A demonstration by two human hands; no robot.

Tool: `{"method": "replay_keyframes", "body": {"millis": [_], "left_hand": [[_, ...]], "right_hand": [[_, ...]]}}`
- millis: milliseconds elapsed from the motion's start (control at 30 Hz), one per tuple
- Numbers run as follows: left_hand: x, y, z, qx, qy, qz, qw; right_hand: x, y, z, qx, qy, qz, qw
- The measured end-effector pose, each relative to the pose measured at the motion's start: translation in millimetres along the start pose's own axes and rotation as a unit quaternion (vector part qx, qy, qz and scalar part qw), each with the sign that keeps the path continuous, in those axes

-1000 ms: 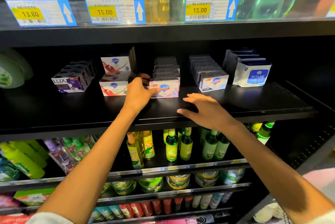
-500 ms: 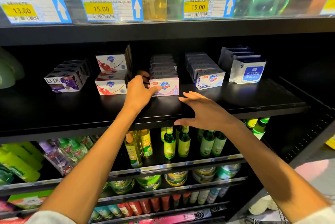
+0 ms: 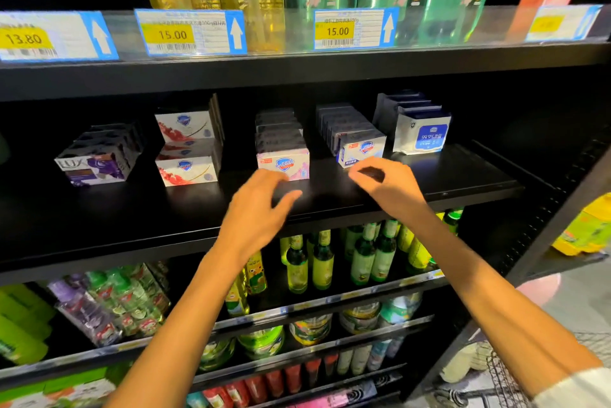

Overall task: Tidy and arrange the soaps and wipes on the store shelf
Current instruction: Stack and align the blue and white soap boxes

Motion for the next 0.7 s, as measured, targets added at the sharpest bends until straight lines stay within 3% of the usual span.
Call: {"method": "replay_keyframes", "body": {"millis": [67, 200, 400, 567, 700], "left_hand": [[0.1, -27.9, -19.0, -0.029, -0.050, 0.071, 0.996], [-8.8, -66.8, -47.2, -0.050, -0.071, 0.152, 0.985], [-25.6, -116.9, -83.1, -0.067, -0.096, 0.211, 0.970], [-27.0, -125.0, -84.9, -0.108, -0.091, 0.221, 0.965], [-24.4, -122.4, -79.5, -0.102, -0.058, 0.221, 0.968]], "right_hand": [[-6.6, 16.5, -17.5, -0.031, -0.029, -0.036, 0.998], [-27.4, 43.6, -42.1, -0.023, -0.059, -0.070, 0.996], [-68.5, 45.1, -65.7, 0.064, -0.104, -0.009, 0.992], [-84.4, 28.2, -73.1, 0.105, -0.047, 0.068, 0.991], [-89.1, 23.5, -70.2, 0.101, 0.013, 0.075, 0.992]]}}
Point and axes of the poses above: each hand's wrist, its own x-axis away from the middle knuckle, its own y-axis out of the back of the hand, z = x × y, the point moved 10 cm from there along -x, towards the middle knuckle, and after that the axes turned 3 degrees about y, right-handed, at the moved point
